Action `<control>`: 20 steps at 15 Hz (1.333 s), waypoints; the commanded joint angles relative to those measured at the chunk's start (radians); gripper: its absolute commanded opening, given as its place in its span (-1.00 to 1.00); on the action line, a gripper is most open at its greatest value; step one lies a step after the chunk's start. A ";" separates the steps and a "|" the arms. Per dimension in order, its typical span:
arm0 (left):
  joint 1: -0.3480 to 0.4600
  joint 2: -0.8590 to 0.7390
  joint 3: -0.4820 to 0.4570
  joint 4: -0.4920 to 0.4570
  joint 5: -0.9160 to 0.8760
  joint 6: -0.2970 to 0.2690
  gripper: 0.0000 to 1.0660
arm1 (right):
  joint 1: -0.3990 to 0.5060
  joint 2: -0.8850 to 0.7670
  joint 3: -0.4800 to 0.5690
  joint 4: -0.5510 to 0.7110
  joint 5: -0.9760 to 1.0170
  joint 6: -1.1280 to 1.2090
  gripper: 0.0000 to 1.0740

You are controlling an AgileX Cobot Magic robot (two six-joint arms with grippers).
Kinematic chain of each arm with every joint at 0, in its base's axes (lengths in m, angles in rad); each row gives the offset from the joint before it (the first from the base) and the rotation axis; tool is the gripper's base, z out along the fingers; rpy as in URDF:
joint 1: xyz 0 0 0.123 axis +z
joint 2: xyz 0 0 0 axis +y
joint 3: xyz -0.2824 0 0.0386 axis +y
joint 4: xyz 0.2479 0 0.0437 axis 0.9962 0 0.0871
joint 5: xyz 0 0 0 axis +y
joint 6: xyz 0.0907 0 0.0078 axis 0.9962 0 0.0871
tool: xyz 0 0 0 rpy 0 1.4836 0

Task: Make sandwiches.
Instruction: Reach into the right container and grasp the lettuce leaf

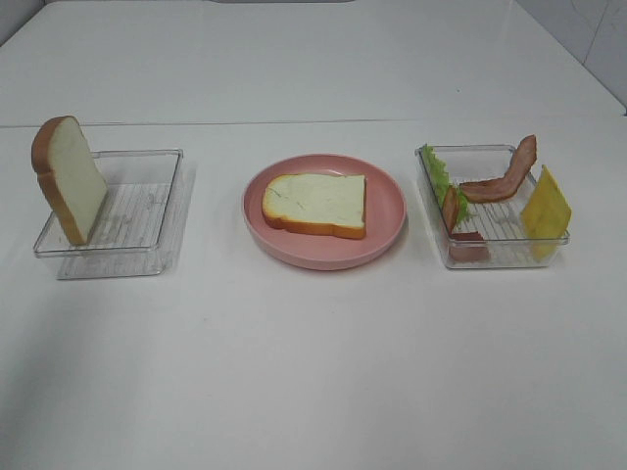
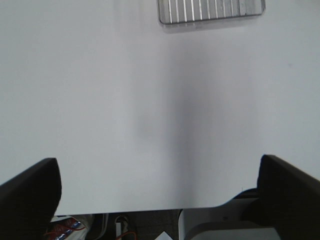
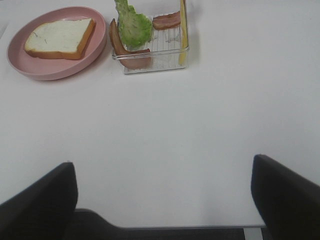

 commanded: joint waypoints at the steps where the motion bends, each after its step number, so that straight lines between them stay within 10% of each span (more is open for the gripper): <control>1: 0.001 -0.169 0.166 -0.038 -0.028 -0.016 0.91 | -0.004 -0.020 0.002 -0.003 -0.005 -0.002 0.68; 7: 0.001 -0.686 0.423 -0.074 -0.063 0.044 0.91 | -0.004 -0.020 0.002 -0.003 -0.005 -0.002 0.68; 9: 0.001 -0.791 0.437 -0.074 -0.083 0.161 0.91 | -0.004 -0.020 0.002 -0.003 -0.005 -0.002 0.68; 20: 0.001 -0.796 0.451 -0.131 -0.089 0.265 0.91 | -0.004 -0.020 0.002 -0.003 -0.005 -0.002 0.68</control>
